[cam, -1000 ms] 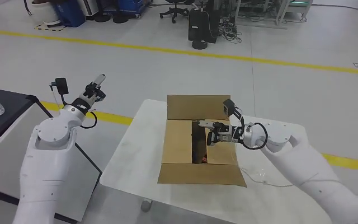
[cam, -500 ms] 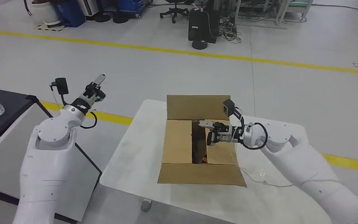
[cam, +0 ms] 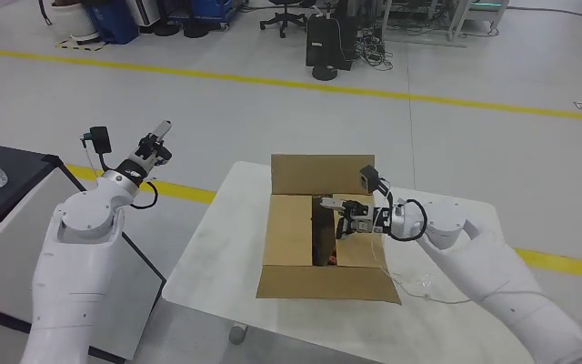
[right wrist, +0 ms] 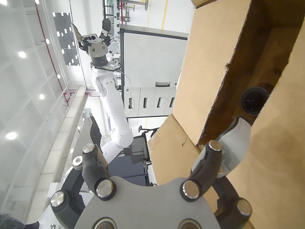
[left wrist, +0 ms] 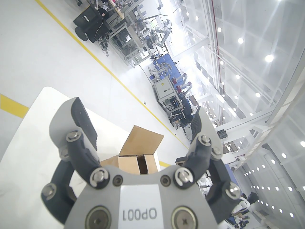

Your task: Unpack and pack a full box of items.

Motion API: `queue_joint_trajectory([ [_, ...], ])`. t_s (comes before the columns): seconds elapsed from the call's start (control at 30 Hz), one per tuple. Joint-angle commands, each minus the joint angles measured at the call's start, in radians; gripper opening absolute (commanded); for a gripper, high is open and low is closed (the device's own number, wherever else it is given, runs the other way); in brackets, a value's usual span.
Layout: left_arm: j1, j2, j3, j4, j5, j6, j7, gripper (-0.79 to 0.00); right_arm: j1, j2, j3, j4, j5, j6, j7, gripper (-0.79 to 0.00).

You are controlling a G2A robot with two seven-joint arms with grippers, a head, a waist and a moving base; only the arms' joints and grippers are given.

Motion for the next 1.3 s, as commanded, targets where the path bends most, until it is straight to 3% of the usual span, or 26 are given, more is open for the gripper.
queue_joint_trajectory([
  [0.0, 0.000, 0.000, 0.000, 0.000, 0.000, 0.000, 0.000, 0.000, 0.006, -0.016, -0.020, 0.010, -0.020, -0.015, -0.005, 0.000],
  [0.57, 0.000, 0.000, 0.000, 0.000, 0.000, 0.000, 0.000, 0.000, 0.059, -0.135, -0.097, 0.150, -0.075, -0.038, -0.015, 0.000],
  [0.93, 0.000, 0.000, 0.000, 0.000, 0.000, 0.000, 0.000, 0.000, 0.047, -0.185, -0.070, 0.197, 0.016, -0.180, 0.085, 0.000],
  [1.27, 0.000, 0.000, 0.000, 0.000, 0.000, 0.000, 0.000, 0.000, 0.074, -0.187, -0.032, 0.240, -0.125, -0.084, 0.034, 0.000],
])
